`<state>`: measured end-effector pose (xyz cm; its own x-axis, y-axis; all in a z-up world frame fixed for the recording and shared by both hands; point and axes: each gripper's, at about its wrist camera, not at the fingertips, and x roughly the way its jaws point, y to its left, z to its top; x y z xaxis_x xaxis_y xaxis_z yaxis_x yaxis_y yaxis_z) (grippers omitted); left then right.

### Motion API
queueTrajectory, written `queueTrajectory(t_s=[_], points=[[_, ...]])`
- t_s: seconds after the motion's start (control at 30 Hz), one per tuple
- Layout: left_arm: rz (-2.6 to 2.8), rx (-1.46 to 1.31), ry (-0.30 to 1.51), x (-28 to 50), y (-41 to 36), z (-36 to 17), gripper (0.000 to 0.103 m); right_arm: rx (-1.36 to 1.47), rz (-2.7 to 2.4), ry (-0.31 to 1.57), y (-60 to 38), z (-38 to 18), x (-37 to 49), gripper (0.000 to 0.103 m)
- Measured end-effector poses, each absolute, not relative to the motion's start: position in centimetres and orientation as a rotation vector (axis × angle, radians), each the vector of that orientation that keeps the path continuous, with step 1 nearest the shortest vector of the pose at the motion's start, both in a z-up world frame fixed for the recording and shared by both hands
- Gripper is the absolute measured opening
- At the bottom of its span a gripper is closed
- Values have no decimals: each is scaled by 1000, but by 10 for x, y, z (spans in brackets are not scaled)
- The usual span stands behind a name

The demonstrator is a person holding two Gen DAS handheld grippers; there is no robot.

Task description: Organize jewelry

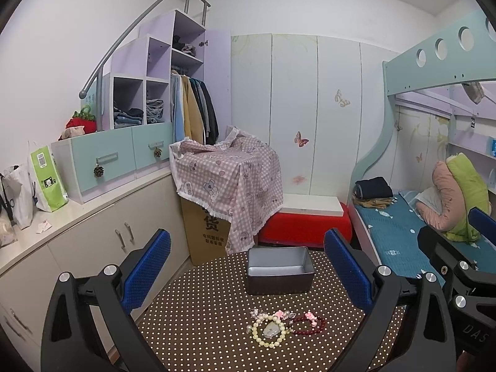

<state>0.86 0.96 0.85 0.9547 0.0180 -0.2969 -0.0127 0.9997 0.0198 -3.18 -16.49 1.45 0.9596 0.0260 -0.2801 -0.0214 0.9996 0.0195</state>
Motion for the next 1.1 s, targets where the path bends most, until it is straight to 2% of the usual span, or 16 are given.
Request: queueTrajectory(t_s=[0.43,1.1], points=[[-19,11,372,30,15,-6,96,12,38,330,-160,1,-11,95],[-50,-23,568,94,25,-78,96,10,7,513,-161,-64,59,95]])
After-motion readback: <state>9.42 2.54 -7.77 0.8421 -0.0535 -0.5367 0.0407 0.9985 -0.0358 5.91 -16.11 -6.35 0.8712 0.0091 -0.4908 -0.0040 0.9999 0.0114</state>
